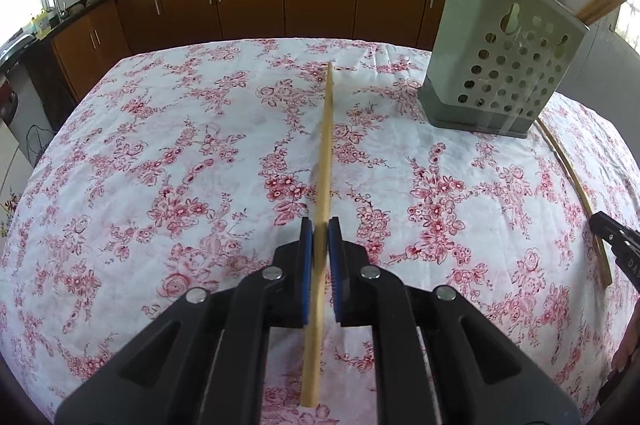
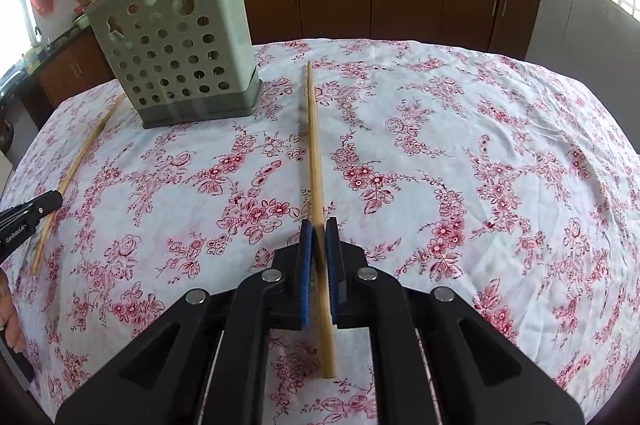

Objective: Organize utensils
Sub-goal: 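Grasp one chopstick with the left tool while the right tool grasps another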

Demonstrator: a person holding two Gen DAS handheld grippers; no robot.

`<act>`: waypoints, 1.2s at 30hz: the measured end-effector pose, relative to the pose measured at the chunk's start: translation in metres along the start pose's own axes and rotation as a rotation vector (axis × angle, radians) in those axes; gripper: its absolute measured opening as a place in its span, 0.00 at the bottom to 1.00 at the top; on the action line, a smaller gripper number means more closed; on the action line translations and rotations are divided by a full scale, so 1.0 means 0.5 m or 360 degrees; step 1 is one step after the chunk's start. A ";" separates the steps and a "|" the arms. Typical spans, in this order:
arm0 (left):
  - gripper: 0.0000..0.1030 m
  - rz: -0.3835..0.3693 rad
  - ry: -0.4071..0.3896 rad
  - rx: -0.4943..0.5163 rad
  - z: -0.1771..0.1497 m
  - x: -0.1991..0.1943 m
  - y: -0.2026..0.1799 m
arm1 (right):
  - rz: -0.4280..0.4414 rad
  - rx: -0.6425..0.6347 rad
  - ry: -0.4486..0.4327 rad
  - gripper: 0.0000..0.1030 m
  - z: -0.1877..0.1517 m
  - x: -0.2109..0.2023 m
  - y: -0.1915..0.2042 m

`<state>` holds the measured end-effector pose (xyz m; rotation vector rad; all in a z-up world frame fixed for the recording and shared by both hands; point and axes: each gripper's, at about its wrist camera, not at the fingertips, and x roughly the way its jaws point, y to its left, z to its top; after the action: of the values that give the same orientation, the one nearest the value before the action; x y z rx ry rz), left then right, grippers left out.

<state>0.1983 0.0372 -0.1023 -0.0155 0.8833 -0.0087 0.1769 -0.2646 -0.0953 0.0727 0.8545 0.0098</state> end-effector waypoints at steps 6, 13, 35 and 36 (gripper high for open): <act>0.11 -0.0055 0.0000 -0.0047 -0.001 0.001 0.012 | -0.0008 -0.0008 0.0001 0.08 0.000 0.000 0.001; 0.11 -0.0065 0.0000 -0.0057 0.000 0.004 0.011 | 0.0003 0.0002 0.0000 0.08 0.001 0.000 -0.001; 0.11 -0.0073 0.0003 -0.0072 -0.001 0.000 0.012 | 0.0002 0.0003 0.0000 0.08 0.001 -0.001 -0.001; 0.11 -0.0073 0.0003 -0.0072 -0.001 0.000 0.012 | 0.0002 0.0003 0.0000 0.08 0.001 -0.001 -0.001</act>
<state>0.1980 0.0433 -0.1030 -0.0782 0.8845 -0.0315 0.1768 -0.2651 -0.0948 0.0751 0.8544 0.0098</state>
